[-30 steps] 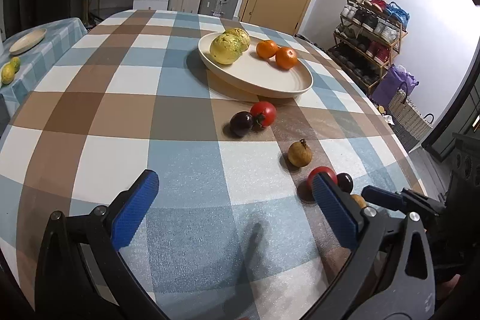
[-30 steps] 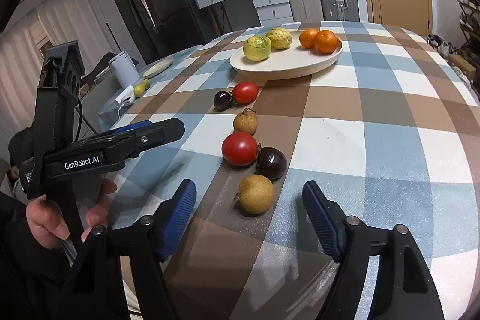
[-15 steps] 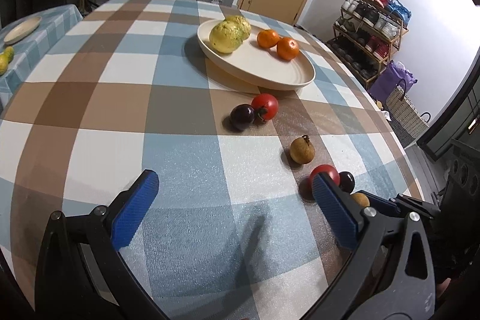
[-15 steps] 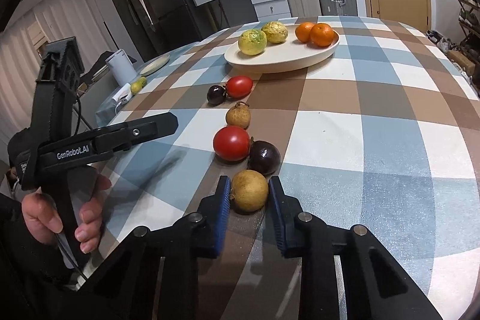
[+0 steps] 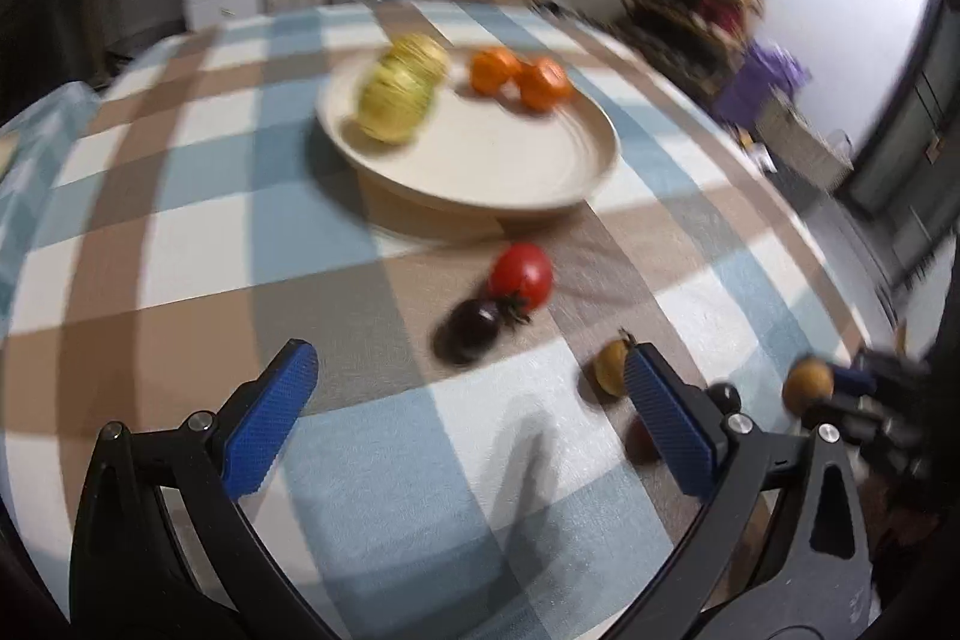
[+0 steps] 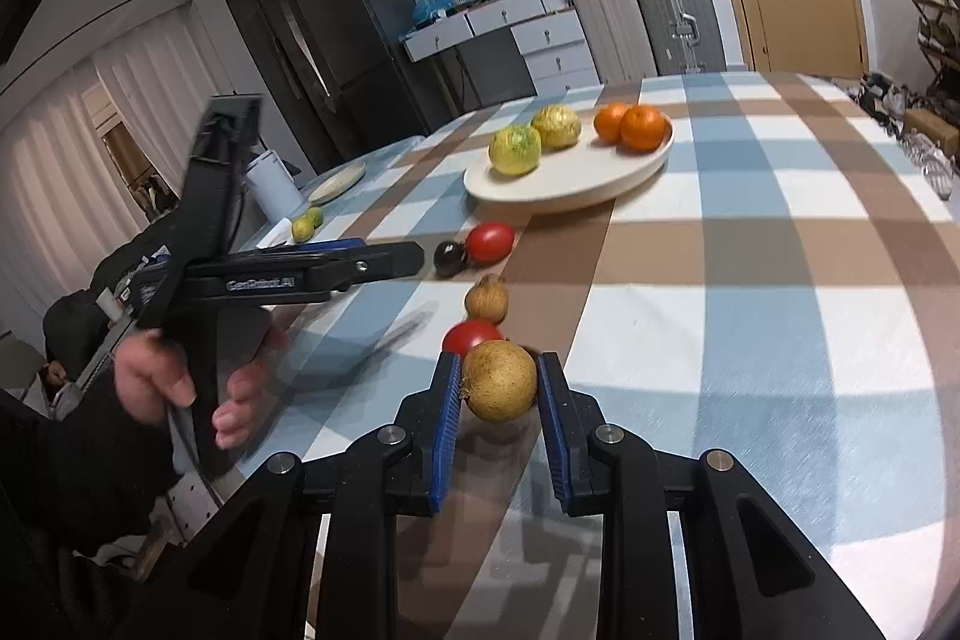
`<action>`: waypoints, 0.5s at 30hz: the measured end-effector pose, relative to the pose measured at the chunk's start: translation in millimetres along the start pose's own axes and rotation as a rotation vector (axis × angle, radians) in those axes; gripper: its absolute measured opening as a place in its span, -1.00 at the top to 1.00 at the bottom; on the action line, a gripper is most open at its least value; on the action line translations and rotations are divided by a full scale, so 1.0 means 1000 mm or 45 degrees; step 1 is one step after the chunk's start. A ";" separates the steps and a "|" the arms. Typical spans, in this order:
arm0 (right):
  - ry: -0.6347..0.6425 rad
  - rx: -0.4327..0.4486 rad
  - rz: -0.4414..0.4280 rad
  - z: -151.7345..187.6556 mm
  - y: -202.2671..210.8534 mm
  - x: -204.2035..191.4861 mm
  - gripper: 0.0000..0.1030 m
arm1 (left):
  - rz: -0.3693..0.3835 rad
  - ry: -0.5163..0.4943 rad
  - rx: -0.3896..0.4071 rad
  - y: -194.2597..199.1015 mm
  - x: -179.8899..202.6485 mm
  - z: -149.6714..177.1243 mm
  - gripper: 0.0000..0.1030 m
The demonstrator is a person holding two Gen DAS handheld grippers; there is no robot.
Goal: Organize fruits
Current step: 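Close the left gripper on the dark purple plum while the right holds the brown fruit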
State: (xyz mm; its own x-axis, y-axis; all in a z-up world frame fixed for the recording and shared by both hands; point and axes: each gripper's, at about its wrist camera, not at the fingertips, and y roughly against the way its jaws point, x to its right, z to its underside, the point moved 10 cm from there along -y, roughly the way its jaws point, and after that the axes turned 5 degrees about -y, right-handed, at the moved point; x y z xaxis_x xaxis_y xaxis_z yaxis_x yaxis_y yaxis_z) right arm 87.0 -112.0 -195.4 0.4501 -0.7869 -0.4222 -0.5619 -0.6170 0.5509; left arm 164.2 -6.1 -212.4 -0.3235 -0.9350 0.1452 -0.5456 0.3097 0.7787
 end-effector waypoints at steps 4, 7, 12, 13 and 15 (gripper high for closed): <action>0.001 0.010 -0.006 -0.008 0.001 0.004 0.50 | 0.011 -0.053 -0.038 -0.013 0.001 -0.001 -0.89; -0.015 0.019 -0.012 -0.013 0.002 0.008 0.50 | 0.040 -0.075 -0.043 -0.018 0.003 -0.004 -0.64; 0.001 0.012 -0.012 -0.018 0.000 0.012 0.50 | 0.089 -0.140 -0.040 -0.020 0.008 -0.006 0.04; 0.002 0.014 -0.016 -0.019 0.000 0.012 0.50 | 0.094 -0.160 -0.043 -0.020 0.009 -0.007 0.06; -0.009 0.012 -0.026 -0.021 -0.002 0.013 0.50 | 0.095 -0.175 -0.043 -0.021 0.010 -0.006 0.10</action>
State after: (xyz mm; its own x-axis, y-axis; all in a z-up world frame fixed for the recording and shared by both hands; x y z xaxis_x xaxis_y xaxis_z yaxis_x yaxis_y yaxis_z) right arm 108.4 -120.6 -186.4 0.4570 -0.7740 -0.4383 -0.5589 -0.6332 0.5355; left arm 177.6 -23.3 -223.7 -0.4660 -0.8766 0.1202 -0.4907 0.3690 0.7893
